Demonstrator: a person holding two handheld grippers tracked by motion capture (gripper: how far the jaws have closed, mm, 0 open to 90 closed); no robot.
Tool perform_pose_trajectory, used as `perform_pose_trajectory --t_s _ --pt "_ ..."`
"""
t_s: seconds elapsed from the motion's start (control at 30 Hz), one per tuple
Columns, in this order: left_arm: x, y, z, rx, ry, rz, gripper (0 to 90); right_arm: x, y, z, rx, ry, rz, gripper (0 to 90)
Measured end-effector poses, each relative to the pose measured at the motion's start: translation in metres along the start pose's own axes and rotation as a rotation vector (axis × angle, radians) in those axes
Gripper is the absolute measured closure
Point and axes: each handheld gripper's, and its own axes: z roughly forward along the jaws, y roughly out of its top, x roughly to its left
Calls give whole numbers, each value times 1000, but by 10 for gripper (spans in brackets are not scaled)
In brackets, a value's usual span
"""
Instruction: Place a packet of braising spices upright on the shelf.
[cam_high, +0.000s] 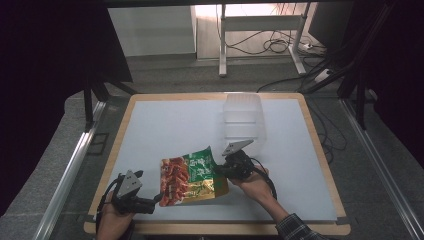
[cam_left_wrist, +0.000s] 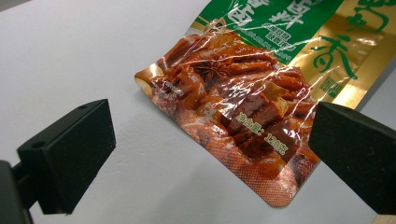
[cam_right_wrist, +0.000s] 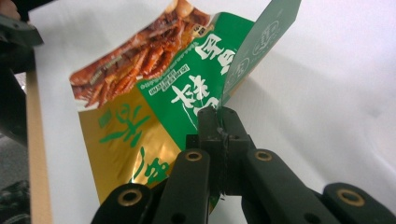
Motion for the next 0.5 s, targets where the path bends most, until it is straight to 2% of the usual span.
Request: perform_pose_trajectory --t_s 0.17,0.3,0.5 --pt "1 0 -1 -16 -4 -2 4 0 11 -8 -11 14 -1 894" --pt "2 0 -3 -29 -12 -6 4 -2 25 -20 -51 28 -2 895" --pt "1 1 -3 -31 -10 -4 3 3 46 -35 -63 19 -59 896"
